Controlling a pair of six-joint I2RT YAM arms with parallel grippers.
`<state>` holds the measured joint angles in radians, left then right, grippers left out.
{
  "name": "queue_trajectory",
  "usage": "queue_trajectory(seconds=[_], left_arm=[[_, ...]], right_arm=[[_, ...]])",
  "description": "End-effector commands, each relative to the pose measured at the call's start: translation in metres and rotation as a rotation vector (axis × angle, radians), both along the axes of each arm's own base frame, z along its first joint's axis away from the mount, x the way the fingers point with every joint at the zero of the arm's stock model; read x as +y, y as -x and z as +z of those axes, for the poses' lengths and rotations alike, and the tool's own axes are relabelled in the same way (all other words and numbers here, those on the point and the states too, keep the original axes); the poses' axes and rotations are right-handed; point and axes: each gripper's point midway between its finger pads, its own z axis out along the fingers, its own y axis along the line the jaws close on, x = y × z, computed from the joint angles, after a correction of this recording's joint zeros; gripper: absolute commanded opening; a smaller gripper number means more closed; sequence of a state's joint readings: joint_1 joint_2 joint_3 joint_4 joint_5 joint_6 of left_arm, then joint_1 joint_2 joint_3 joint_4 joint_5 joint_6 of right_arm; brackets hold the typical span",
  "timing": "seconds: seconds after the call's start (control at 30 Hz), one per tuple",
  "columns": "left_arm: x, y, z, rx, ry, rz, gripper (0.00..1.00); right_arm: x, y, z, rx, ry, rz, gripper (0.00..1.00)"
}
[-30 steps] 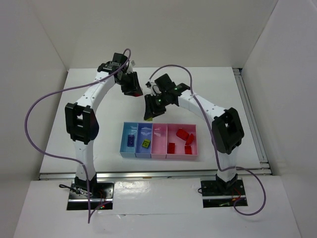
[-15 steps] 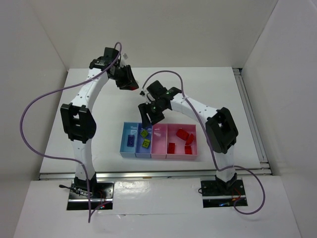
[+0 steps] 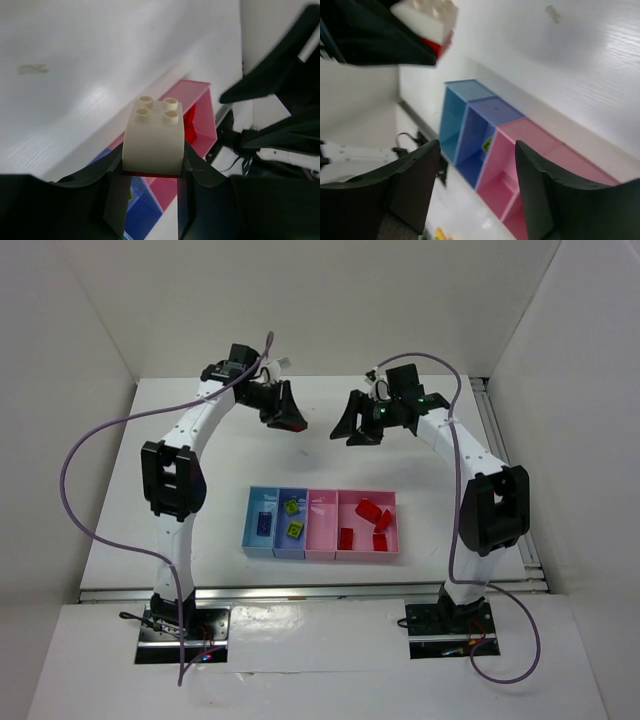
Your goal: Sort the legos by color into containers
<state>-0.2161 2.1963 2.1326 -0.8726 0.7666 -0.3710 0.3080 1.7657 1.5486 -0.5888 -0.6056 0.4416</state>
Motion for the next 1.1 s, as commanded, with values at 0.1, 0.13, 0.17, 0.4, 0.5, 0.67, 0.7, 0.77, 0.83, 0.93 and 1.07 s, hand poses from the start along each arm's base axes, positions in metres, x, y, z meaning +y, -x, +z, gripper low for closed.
queue_trajectory(seconds=[0.1,0.13,0.17,0.4,0.5,0.67,0.7,0.77,0.83,0.93,1.07], left_arm=[[-0.051,0.037,0.058,-0.225,0.191,-0.307,0.0],[-0.056,0.043,0.055,-0.235,0.198,-0.338,0.0],[-0.057,0.044,0.057,-0.244,0.21,-0.354,0.0],[-0.064,0.06,0.056,-0.251,0.203,-0.402,0.0],[-0.064,0.062,0.062,-0.259,0.212,-0.407,0.0],[-0.069,0.071,0.076,-0.252,0.3,-0.456,0.0],[-0.071,0.078,0.083,-0.232,0.358,-0.485,0.0],[-0.073,0.083,0.088,-0.211,0.415,-0.513,0.0],[-0.074,0.089,0.097,-0.187,0.477,-0.544,0.0],[-0.074,0.091,0.096,-0.179,0.505,-0.557,0.0],[-0.074,0.091,0.094,-0.156,0.505,-0.548,0.0]], right_arm=[[0.025,-0.007,0.043,0.039,-0.235,0.089,0.77],[0.026,-0.01,0.046,0.031,-0.237,0.09,0.77],[0.026,-0.012,0.048,0.027,-0.244,0.086,0.77],[0.023,-0.023,0.047,0.038,-0.327,0.052,0.76],[0.018,-0.022,0.047,0.01,-0.339,0.054,0.72],[0.016,-0.014,0.048,-0.085,-0.351,0.163,0.66],[0.016,-0.012,0.043,-0.12,-0.336,0.194,0.7],[0.015,-0.008,0.047,-0.165,-0.336,0.22,0.74],[0.016,-0.001,0.049,-0.186,-0.357,0.259,0.74],[0.018,0.0,0.051,-0.21,-0.374,0.285,0.67],[0.019,0.002,0.055,-0.227,-0.388,0.306,0.56]])
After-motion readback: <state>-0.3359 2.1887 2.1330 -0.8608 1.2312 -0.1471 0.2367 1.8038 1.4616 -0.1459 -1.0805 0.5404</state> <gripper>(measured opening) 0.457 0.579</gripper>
